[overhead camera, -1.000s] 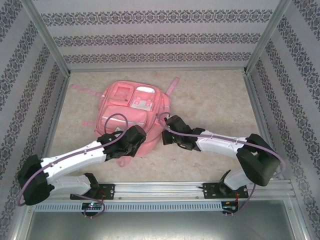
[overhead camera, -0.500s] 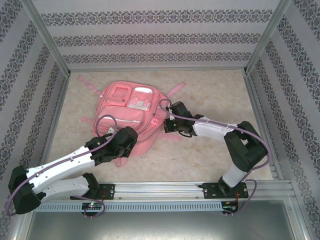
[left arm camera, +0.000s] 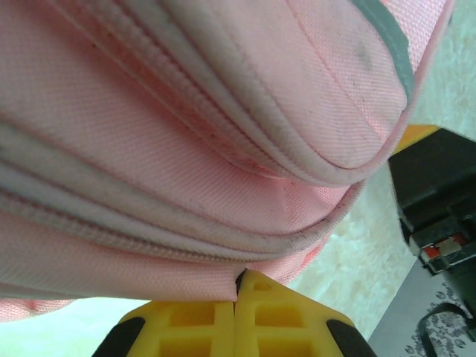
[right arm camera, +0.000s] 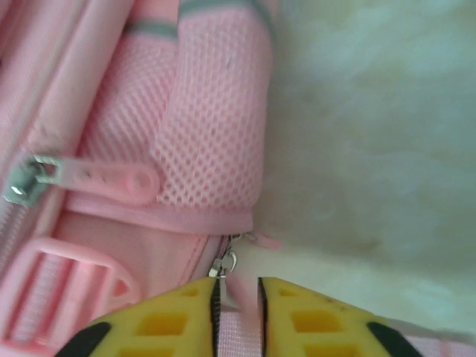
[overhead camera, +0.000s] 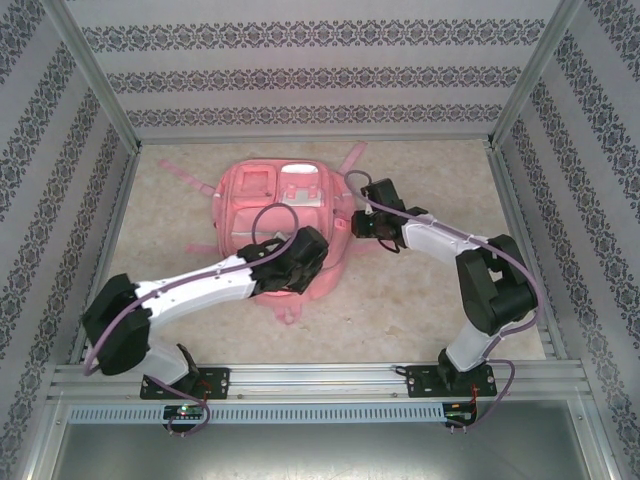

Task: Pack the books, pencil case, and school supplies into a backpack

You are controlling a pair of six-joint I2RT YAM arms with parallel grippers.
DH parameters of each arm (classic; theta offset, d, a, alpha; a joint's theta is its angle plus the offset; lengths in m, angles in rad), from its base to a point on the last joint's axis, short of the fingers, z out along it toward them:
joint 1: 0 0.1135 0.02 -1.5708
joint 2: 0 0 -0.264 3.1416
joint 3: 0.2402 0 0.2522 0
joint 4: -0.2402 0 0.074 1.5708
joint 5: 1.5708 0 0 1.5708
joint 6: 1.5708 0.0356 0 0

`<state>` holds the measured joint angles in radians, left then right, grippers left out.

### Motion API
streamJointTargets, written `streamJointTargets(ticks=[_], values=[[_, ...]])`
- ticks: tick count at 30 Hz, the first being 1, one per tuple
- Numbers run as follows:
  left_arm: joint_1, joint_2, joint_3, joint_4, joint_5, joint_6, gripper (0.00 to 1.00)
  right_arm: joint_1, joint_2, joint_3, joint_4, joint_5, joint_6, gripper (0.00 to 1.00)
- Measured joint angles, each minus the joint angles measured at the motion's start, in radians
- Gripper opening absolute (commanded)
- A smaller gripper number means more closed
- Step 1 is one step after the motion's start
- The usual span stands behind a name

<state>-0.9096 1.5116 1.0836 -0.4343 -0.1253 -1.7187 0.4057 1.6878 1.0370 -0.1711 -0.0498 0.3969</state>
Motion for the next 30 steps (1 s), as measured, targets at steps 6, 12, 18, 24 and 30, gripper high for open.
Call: streamJointTargets(ticks=[6,12,18,24,30], values=[[0.005,0.089,0.097,-0.023,0.045,0.084,0.76,-0.024,-0.099,0.0,-0.039,0.035,-0.001,0.63],[0.033,0.072,0.156,-0.088,0.043,0.221,1.0,-0.06,-0.27,-0.001,-0.066,0.062,-0.006,0.92],[0.179,-0.053,0.202,-0.22,0.016,0.451,1.0,-0.111,-0.411,-0.04,-0.069,0.12,-0.025,0.98],[0.433,-0.261,0.092,-0.272,-0.159,0.726,1.0,-0.15,-0.538,-0.195,-0.008,0.211,-0.095,0.98],[0.667,-0.376,-0.15,-0.172,-0.331,1.039,1.0,-0.18,-0.56,-0.373,0.116,0.315,-0.227,0.98]])
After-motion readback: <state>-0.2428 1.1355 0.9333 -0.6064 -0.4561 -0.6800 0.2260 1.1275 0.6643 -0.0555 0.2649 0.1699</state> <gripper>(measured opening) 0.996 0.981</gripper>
